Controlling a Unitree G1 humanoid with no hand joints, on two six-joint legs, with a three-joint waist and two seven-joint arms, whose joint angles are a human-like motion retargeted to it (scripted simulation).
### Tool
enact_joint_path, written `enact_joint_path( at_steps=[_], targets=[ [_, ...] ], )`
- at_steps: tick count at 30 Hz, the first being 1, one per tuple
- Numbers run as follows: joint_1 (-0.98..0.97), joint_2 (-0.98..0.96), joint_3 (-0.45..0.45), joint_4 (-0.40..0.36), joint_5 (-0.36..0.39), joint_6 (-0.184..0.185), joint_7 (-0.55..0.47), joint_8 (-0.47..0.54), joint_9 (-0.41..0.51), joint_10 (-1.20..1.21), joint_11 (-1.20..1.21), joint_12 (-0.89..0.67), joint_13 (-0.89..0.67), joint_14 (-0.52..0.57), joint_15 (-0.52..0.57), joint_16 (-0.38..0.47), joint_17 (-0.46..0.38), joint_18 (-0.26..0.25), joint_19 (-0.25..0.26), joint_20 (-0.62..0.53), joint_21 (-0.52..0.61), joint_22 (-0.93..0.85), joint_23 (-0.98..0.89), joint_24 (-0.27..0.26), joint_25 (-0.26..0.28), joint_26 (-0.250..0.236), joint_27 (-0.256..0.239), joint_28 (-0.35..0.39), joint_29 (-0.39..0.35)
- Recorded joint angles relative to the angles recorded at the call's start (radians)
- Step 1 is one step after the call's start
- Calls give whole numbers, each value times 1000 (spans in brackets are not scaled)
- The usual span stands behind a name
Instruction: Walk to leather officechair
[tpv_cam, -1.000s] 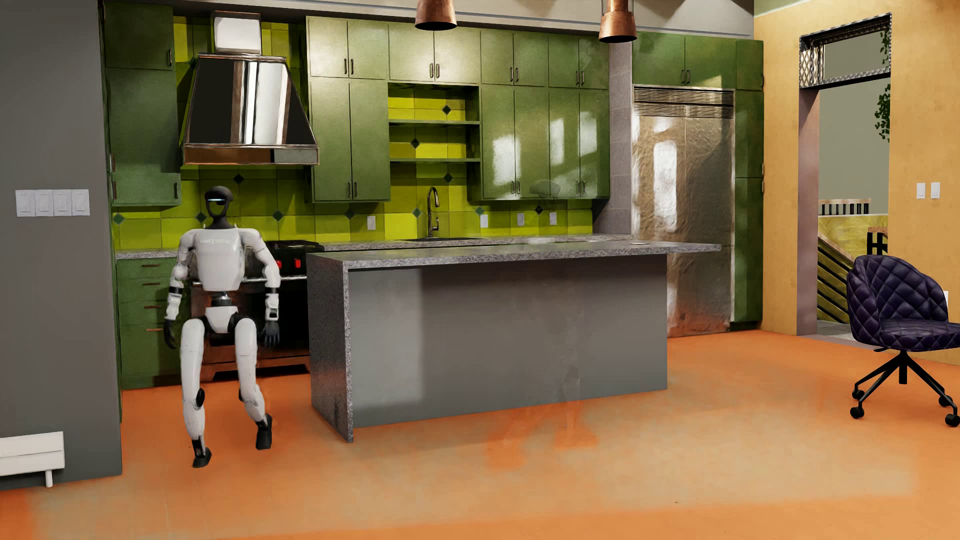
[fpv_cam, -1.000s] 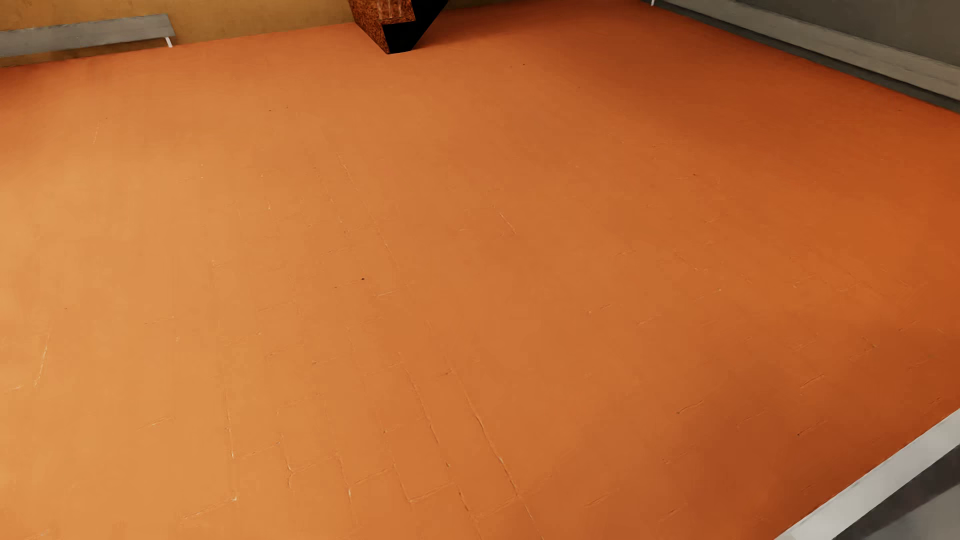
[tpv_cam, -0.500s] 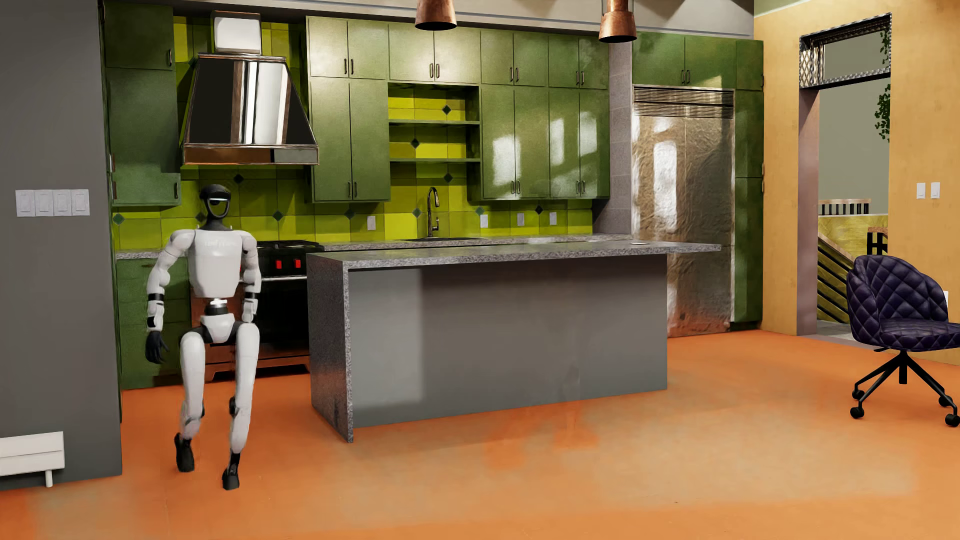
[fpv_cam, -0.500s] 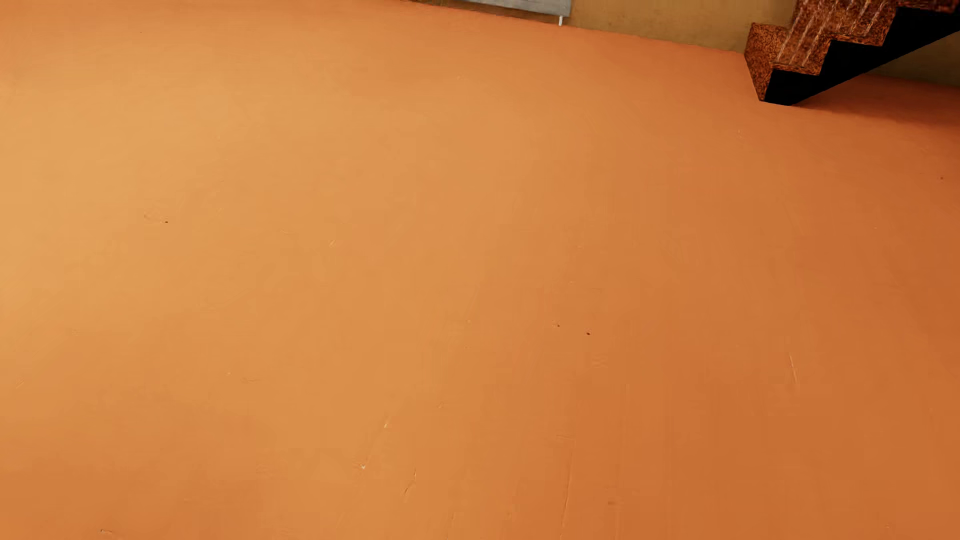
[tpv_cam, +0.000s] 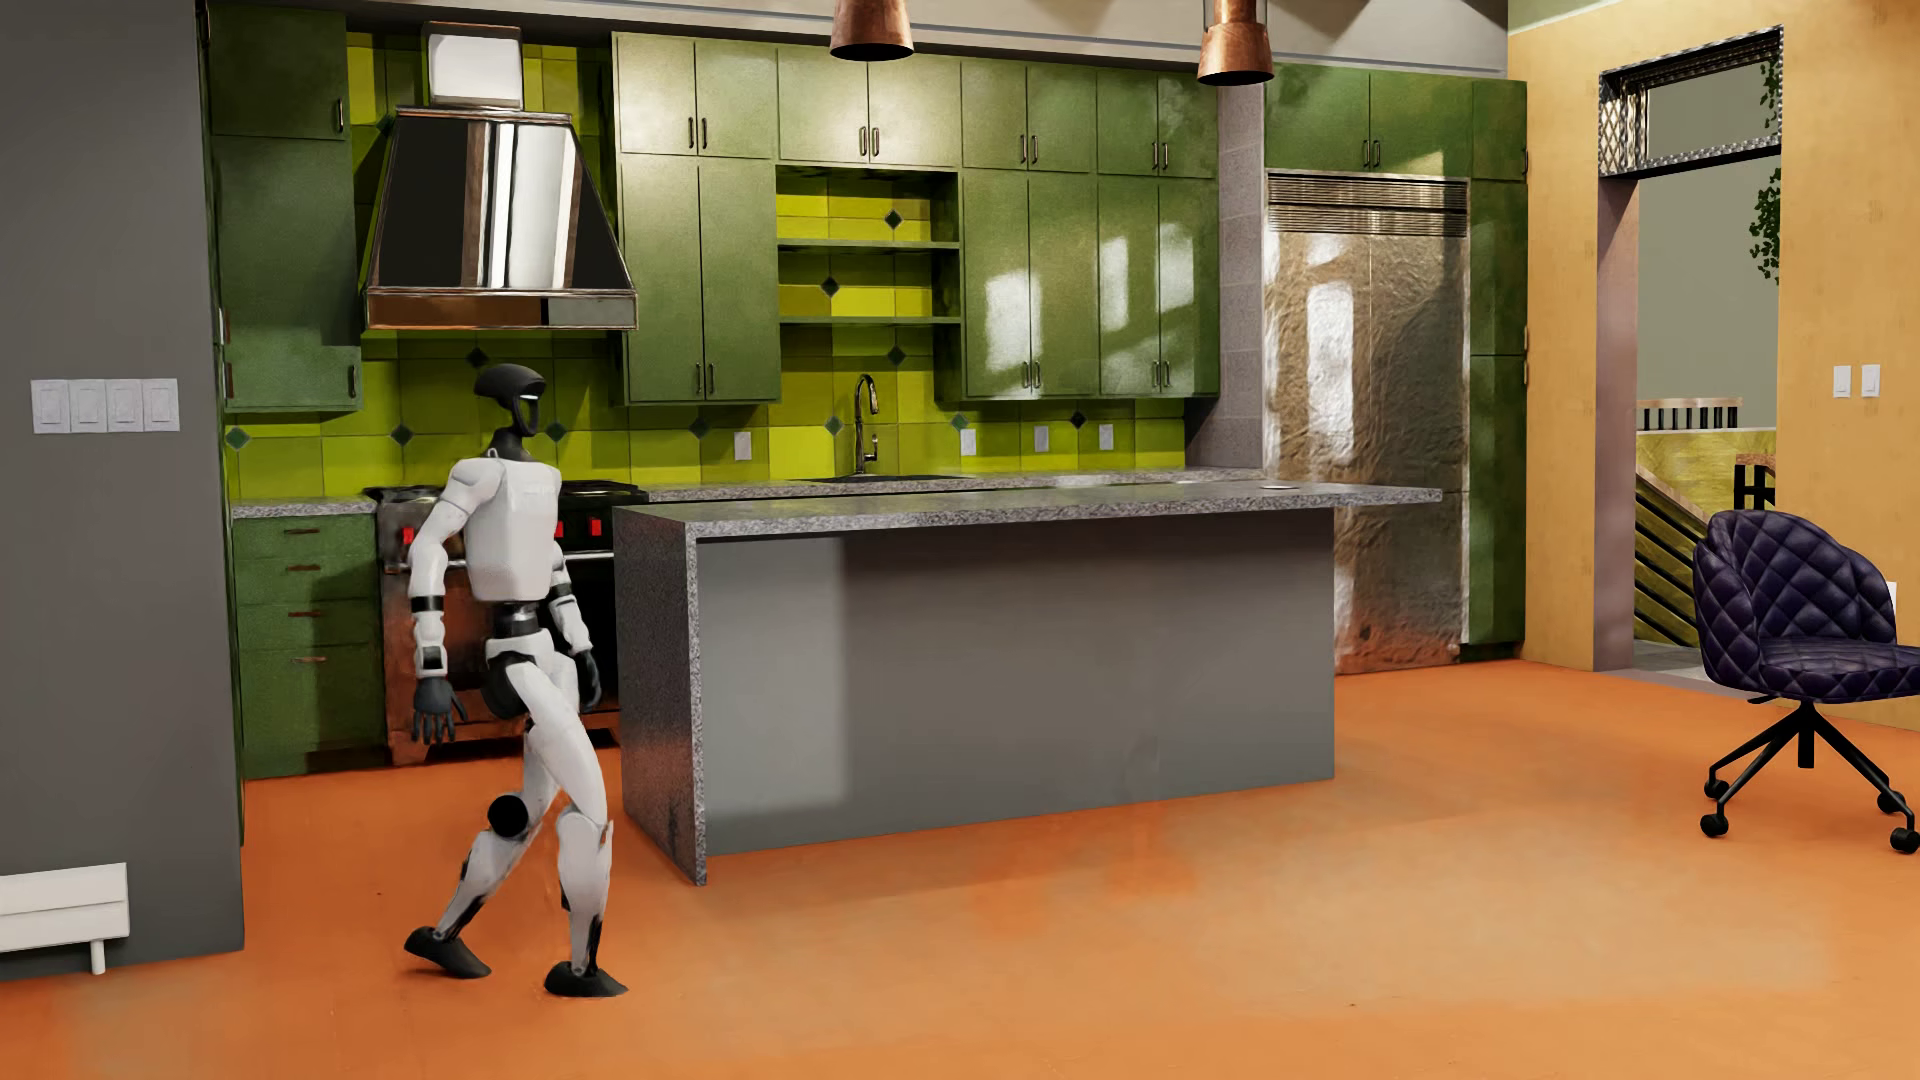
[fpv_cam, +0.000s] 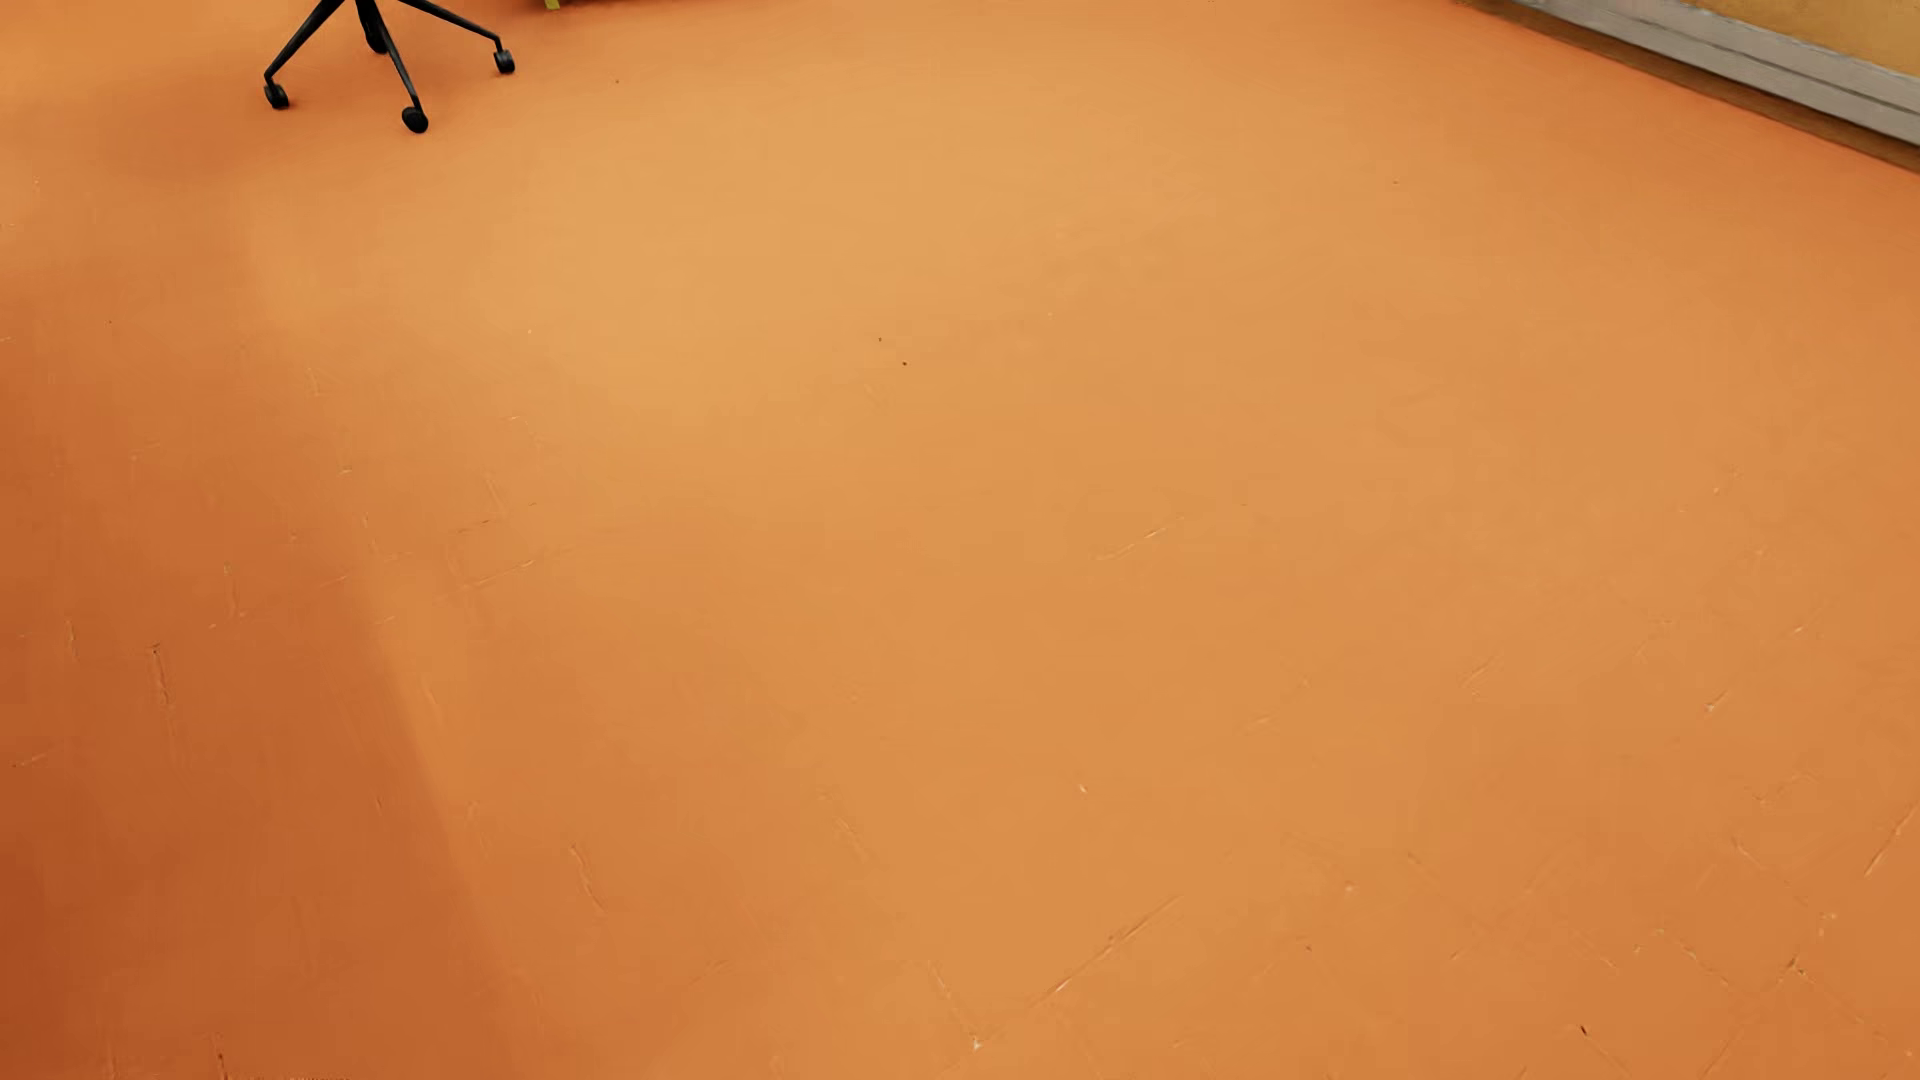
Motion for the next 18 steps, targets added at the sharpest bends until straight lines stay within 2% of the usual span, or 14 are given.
enact_joint_path(
  at_steps=[1,2,3,5,6,8,10,11,12,14,15,16,17,18],
  targets=[
    [37,13,-17,5,2,-2,0,0,-4,-1,13,28,3,6,8,-2,-6,0,0,-87,-52,55,-24,0,0,0,0,0,0],
    [71,26,-42,24,2,12,0,0,-10,-3,35,57,9,28,42,-13,-14,0,0,-186,-88,121,-41,0,0,0,0,0,0],
    [89,19,-52,41,6,39,0,0,-19,0,76,92,5,75,23,-31,-24,0,0,-279,-97,183,-36,0,0,0,0,0,0],
    [30,74,-75,65,-12,78,0,0,-40,114,113,172,-7,239,-91,-37,-28,0,0,-402,-87,225,3,0,0,0,0,0,0],
    [-67,128,-71,81,-16,102,0,0,-33,266,107,185,-6,337,-146,-27,-32,0,0,-437,-50,226,3,0,0,0,0,0,0],
    [-363,165,-21,68,-39,119,0,0,-67,639,89,174,-23,465,-223,-5,-15,0,0,-364,-12,200,7,0,0,0,0,0,0],
    [-567,255,63,37,-63,85,0,0,-73,842,41,162,-44,326,-255,7,10,0,0,-200,9,152,-9,0,0,0,0,0,0],
    [-645,303,94,14,-75,63,0,0,-82,822,18,162,-50,329,-266,9,22,0,0,-110,-6,122,-23,0,0,0,0,0,0],
    [-667,385,118,6,-66,51,0,0,-60,718,-12,175,-52,377,-275,1,28,0,0,-13,-28,73,-44,0,0,0,0,0,0],
    [-680,479,178,-16,-60,37,0,0,-32,382,-29,168,-62,486,-294,-28,24,0,0,75,-85,14,-76,0,0,0,0,0,0],
    [-657,532,195,-17,-51,38,0,0,-15,213,-34,169,-69,482,-303,-39,18,0,0,85,-101,-5,-84,0,0,0,0,0,0],
    [-639,580,203,-7,-38,39,0,0,-5,77,-39,174,-73,388,-310,-44,12,0,0,82,-114,-19,-92,0,0,0,0,0,0],
    [-631,616,210,18,-17,45,0,0,-3,29,-41,180,-71,237,-318,-44,8,0,0,71,-127,-25,-102,0,0,0,0,0,0],
    [-654,647,206,26,-9,40,0,0,-6,33,-38,182,-63,208,-323,-43,7,0,0,49,-140,-10,-112,0,0,0,0,0,0]
  ],
)
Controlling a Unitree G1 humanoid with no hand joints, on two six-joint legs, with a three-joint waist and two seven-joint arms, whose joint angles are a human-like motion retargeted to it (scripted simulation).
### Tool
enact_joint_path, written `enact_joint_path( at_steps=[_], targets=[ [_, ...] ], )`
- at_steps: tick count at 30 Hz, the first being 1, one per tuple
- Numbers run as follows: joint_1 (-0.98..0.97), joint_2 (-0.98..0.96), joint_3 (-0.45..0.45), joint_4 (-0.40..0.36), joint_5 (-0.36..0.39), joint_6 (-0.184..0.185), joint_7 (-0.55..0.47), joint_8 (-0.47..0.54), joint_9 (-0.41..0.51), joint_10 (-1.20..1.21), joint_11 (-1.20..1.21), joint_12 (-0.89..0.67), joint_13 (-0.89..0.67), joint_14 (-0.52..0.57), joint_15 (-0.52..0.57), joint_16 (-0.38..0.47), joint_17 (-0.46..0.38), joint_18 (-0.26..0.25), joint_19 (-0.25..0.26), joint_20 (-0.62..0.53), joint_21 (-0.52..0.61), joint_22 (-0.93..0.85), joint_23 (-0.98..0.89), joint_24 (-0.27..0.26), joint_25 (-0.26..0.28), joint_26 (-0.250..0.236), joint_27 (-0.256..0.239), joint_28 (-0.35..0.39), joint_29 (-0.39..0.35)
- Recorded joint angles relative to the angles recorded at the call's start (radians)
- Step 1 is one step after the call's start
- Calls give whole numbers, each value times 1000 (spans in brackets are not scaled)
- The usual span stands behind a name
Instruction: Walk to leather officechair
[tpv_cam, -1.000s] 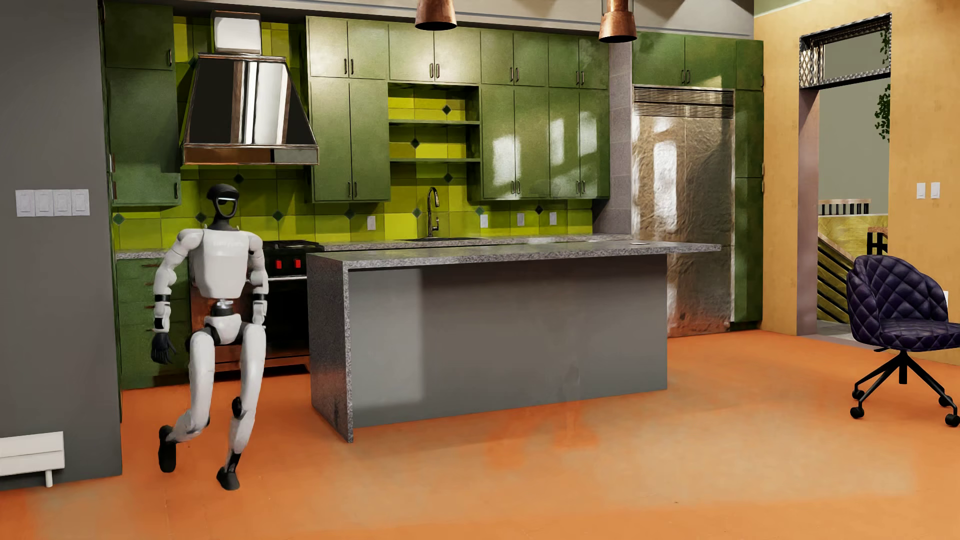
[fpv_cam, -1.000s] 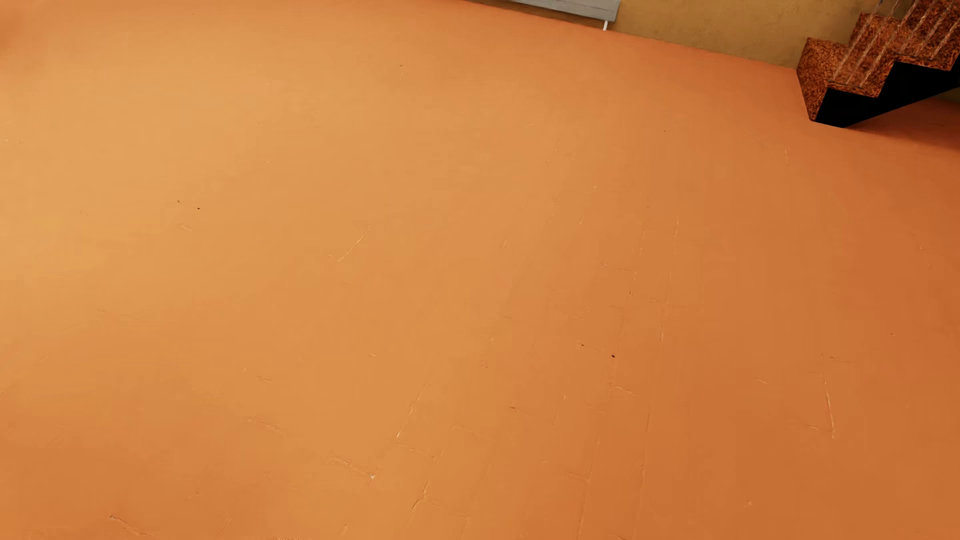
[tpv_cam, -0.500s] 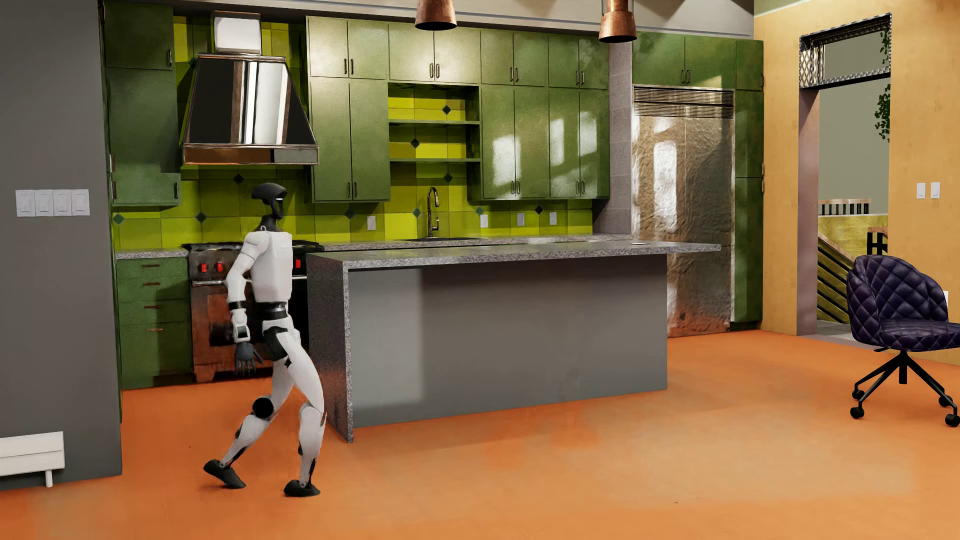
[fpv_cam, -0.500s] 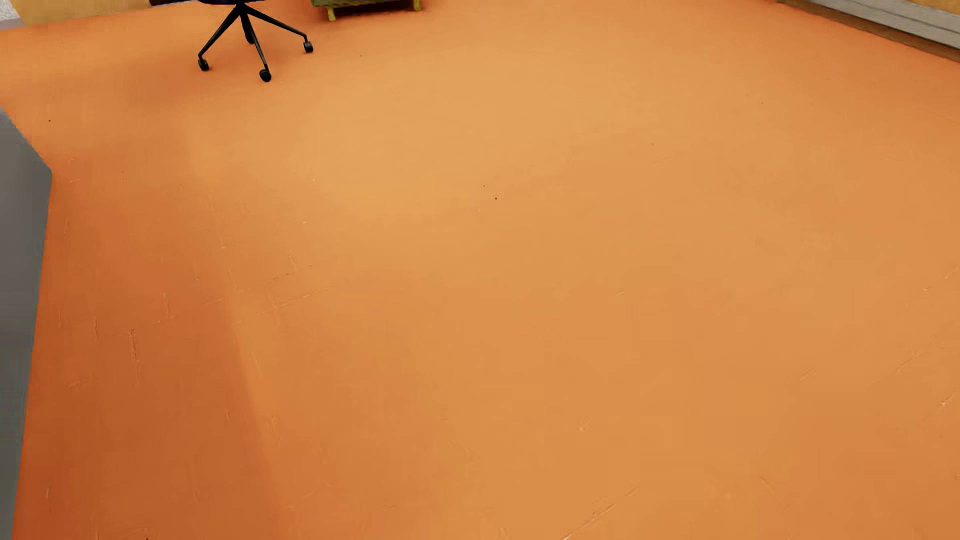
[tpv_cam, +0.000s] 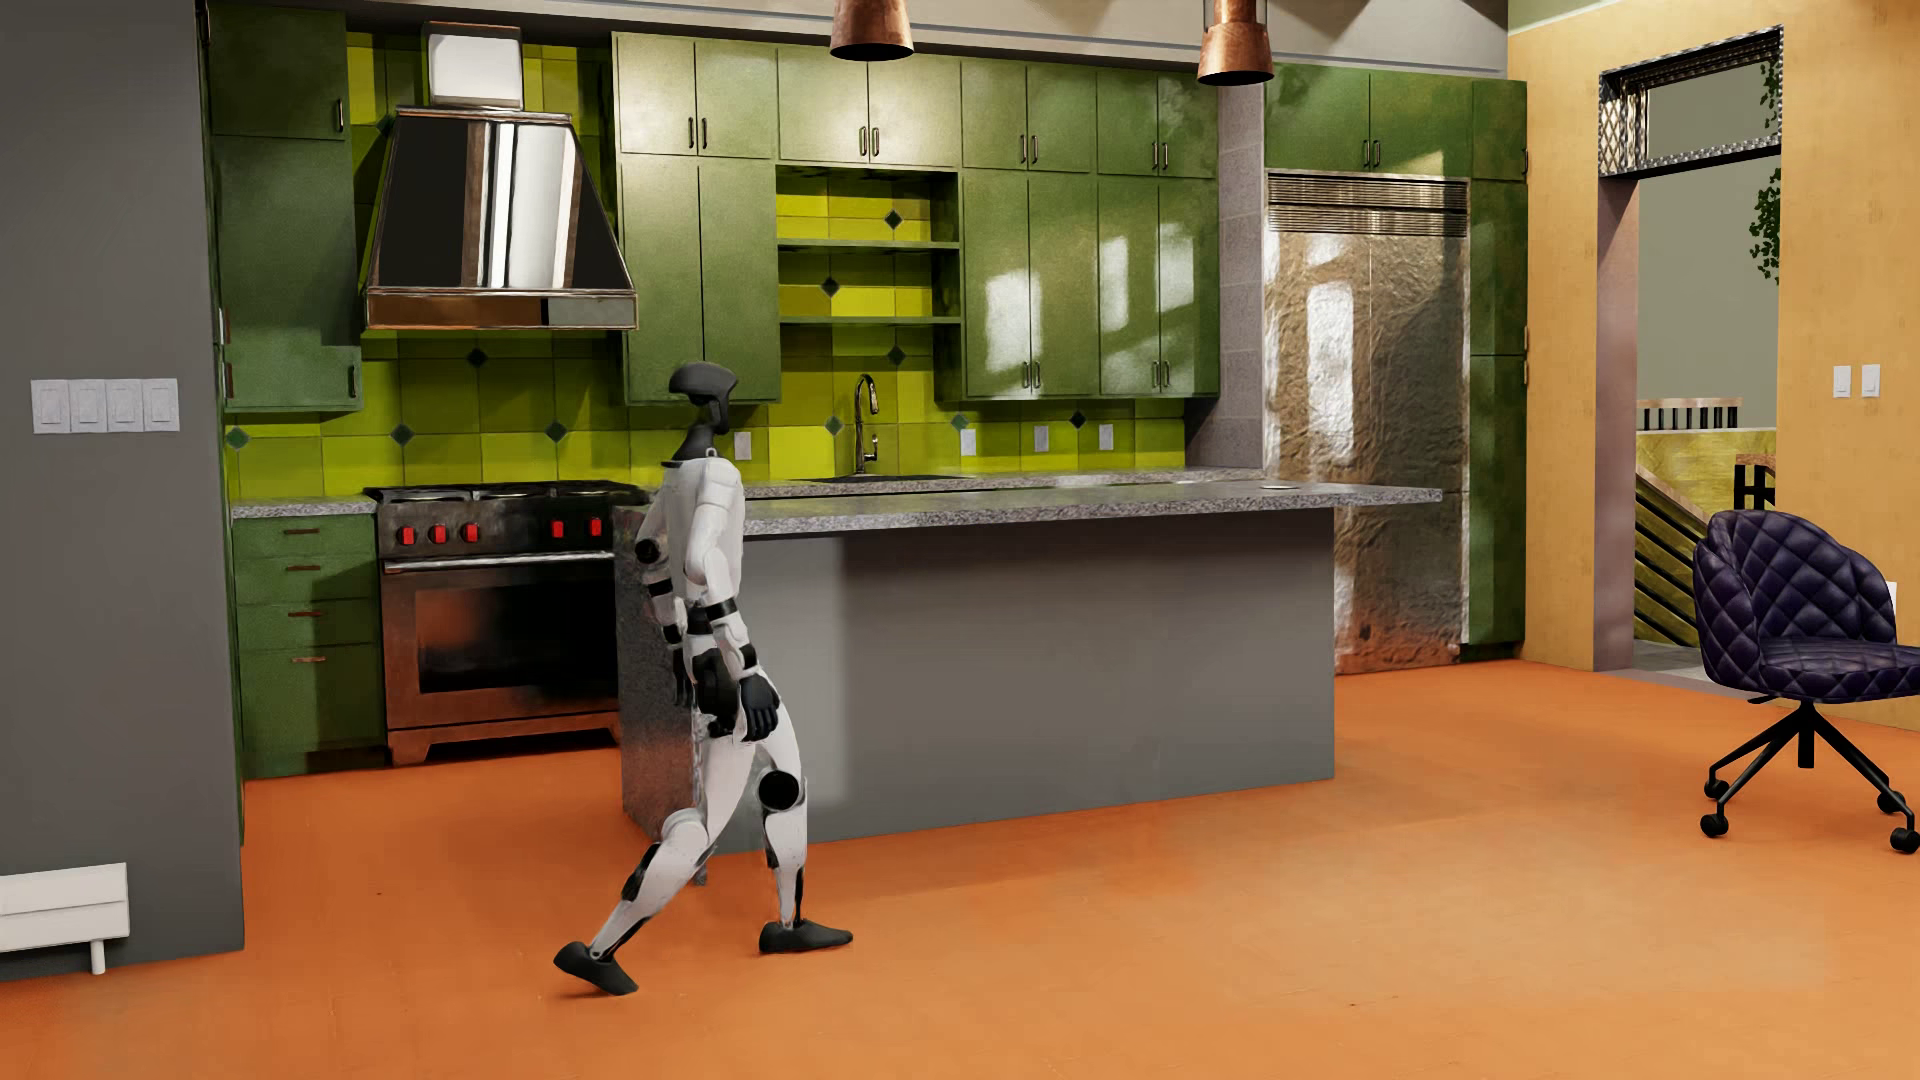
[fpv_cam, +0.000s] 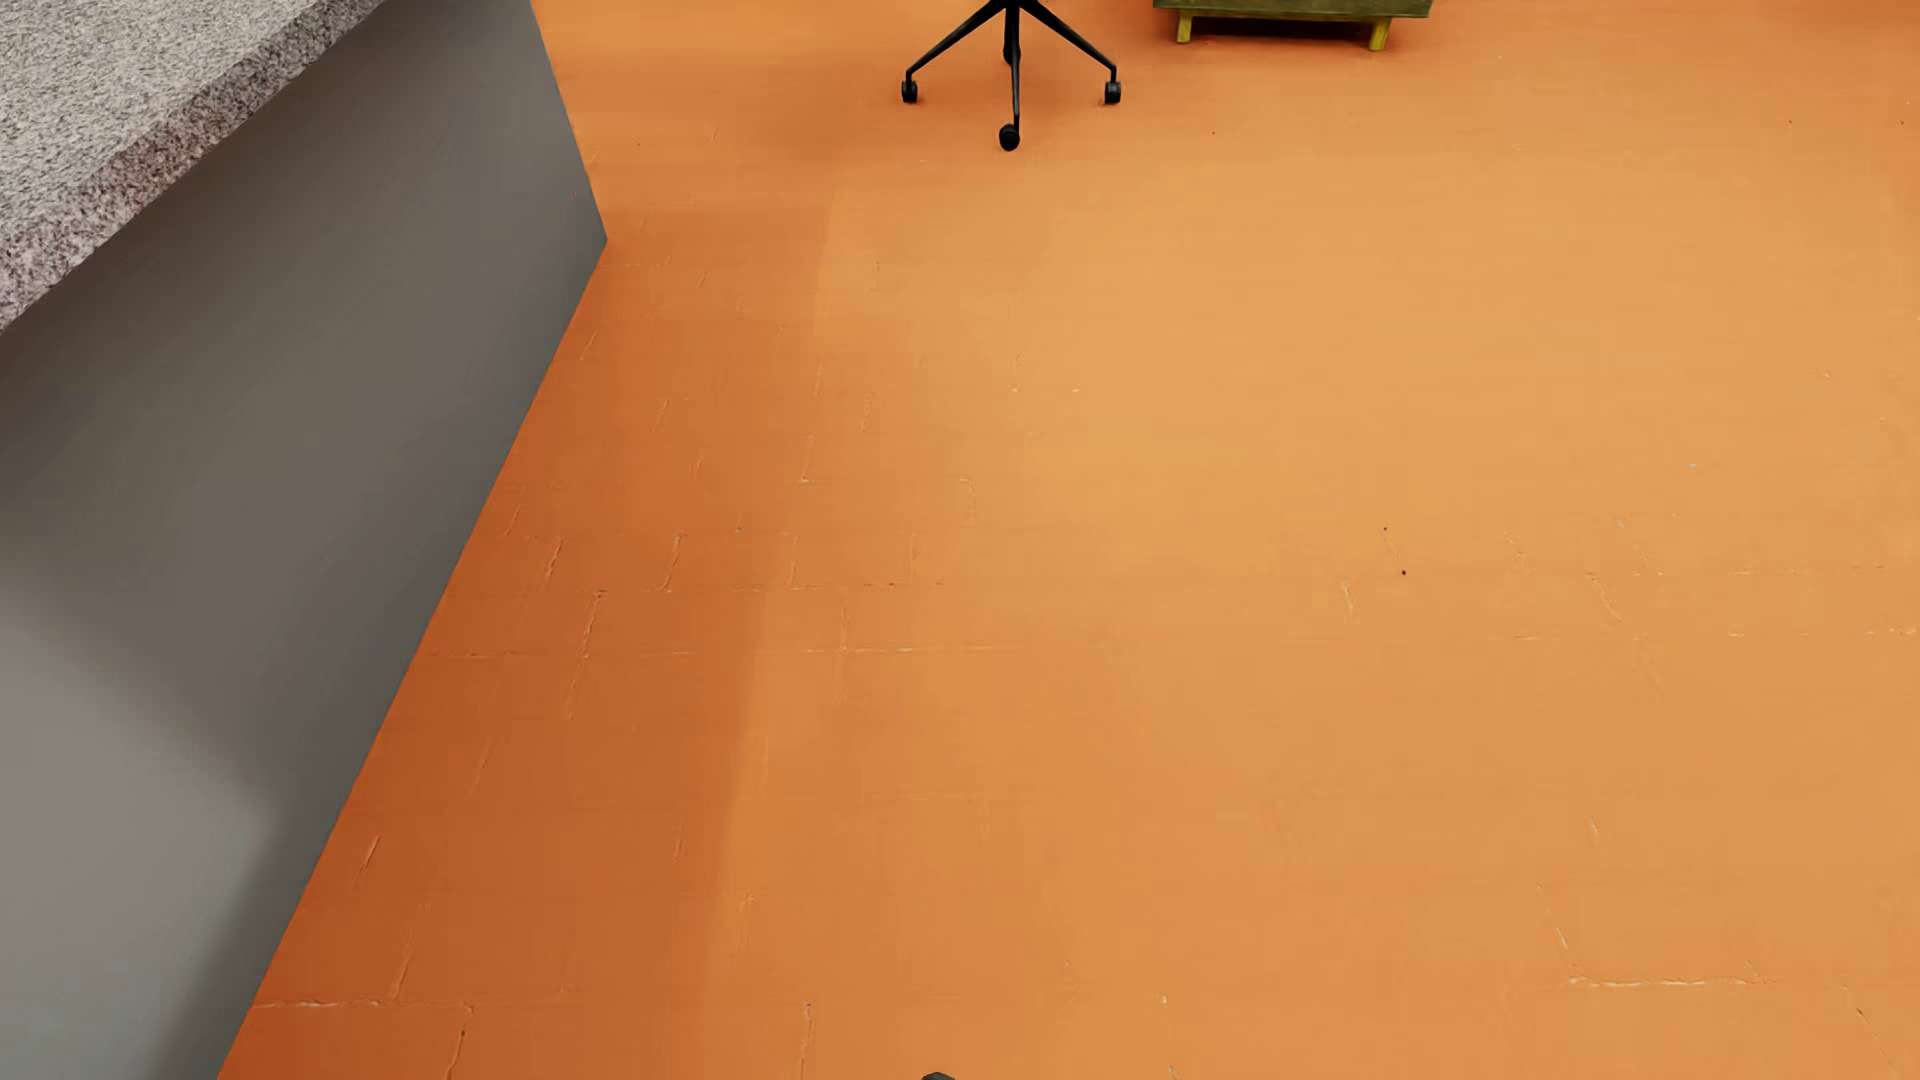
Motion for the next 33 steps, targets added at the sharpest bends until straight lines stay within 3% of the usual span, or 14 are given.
enact_joint_path(
  at_steps=[3,6,9,11,12,14,16,18,21,23,26,30,31,33],
  targets=[
    [-57,36,12,-36,-68,-61,0,0,-45,81,64,1,86,306,91,5,18,0,0,-125,-35,134,-8,0,0,0,0,0,0],
    [27,-249,-74,-94,-220,-139,0,0,-114,84,500,2,130,178,448,34,37,0,0,-340,79,242,71,0,0,0,0,0,0],
    [272,-499,-193,-97,-231,-105,0,0,-71,21,822,-103,153,-40,178,54,35,0,0,-478,198,255,135,0,0,0,0,0,0],
    [481,-554,-232,-42,-175,-56,0,0,-16,6,711,-132,177,-215,36,73,40,0,0,-294,292,193,183,0,0,0,0,0,0],
    [536,-587,-252,-30,-157,-42,0,0,-2,0,586,-148,174,-249,25,77,45,0,0,-170,337,142,198,0,0,0,0,0,0],
    [616,-608,-270,-15,-127,-25,0,0,17,-7,264,-185,167,-267,169,82,54,0,0,34,353,20,191,0,0,0,0,0,0],
    [692,-589,-274,-5,-114,-19,0,0,25,-10,13,-217,166,-263,304,88,59,0,0,129,298,-85,148,0,0,0,0,0,0],
    [774,-599,-266,17,-107,-6,0,0,32,-17,45,-212,146,-229,270,86,46,0,0,147,252,-151,119,0,0,0,0,0,0],
    [786,-568,-289,88,-73,46,0,0,5,47,171,-145,88,54,250,36,16,0,0,48,181,-51,148,0,0,0,0,0,0],
    [520,-502,-281,104,-53,68,0,0,-24,397,146,-147,43,283,165,8,7,0,0,-144,97,81,149,0,0,0,0,0,0],
    [179,-363,-131,69,-37,47,0,0,-31,699,47,-71,-8,284,138,23,-13,0,0,-253,22,110,62,0,0,0,0,0,0],
    [43,-176,-44,16,-32,37,0,0,13,225,14,15,-25,370,80,18,-25,0,0,-368,-155,162,-71,0,0,0,0,0,0],
    [45,-123,-47,11,-22,40,0,0,21,100,6,20,-19,320,54,13,-27,0,0,-397,-161,173,-90,0,0,0,0,0,0],
    [39,-39,-44,23,-8,34,0,0,13,13,-1,36,9,-3,11,14,-20,0,0,-376,-109,162,-87,0,0,0,0,0,0]
  ],
)
